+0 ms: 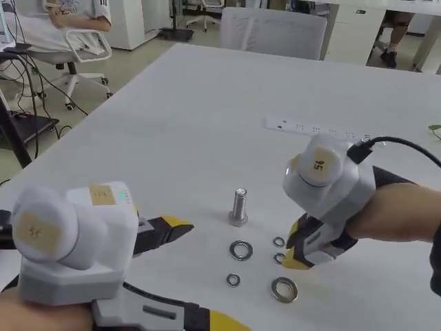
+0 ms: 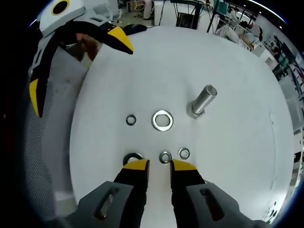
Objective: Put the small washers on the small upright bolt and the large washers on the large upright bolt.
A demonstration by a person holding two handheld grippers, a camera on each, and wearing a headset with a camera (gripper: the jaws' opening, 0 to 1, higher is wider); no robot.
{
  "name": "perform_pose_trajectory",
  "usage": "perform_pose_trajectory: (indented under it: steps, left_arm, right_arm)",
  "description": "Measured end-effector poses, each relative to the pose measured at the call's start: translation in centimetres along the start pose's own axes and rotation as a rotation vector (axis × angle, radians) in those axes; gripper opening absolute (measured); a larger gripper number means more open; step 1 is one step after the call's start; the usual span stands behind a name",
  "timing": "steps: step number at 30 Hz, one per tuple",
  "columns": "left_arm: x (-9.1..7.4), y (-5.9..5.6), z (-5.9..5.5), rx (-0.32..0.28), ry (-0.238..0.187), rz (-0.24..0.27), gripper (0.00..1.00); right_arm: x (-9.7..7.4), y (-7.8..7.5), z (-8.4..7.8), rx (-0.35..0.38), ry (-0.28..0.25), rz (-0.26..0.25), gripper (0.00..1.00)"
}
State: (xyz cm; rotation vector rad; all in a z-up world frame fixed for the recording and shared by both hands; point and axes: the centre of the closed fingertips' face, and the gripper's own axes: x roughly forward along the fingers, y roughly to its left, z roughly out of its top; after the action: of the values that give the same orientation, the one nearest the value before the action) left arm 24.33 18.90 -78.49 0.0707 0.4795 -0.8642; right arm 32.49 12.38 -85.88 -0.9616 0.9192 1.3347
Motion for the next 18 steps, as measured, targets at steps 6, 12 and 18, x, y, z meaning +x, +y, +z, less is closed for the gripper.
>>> perform_pose_trajectory:
  steps: [6,12,18]
  left_arm:
    - [0.0,0.0,0.0,-0.001,-0.004,-0.001,0.90]
    - [-0.1,0.1,0.1,-0.002,-0.006,0.001,0.90]
    - [-0.1,0.1,0.1,-0.003,-0.007,0.002,0.90]
  right_arm:
    - [0.7,-0.4,0.1,-0.004,0.019,-0.012,0.19]
    - [1.1,-0.8,0.0,0.008,0.026,-0.017,0.19]
    - [1.5,-0.8,-0.3,0.023,0.041,-0.011,0.19]
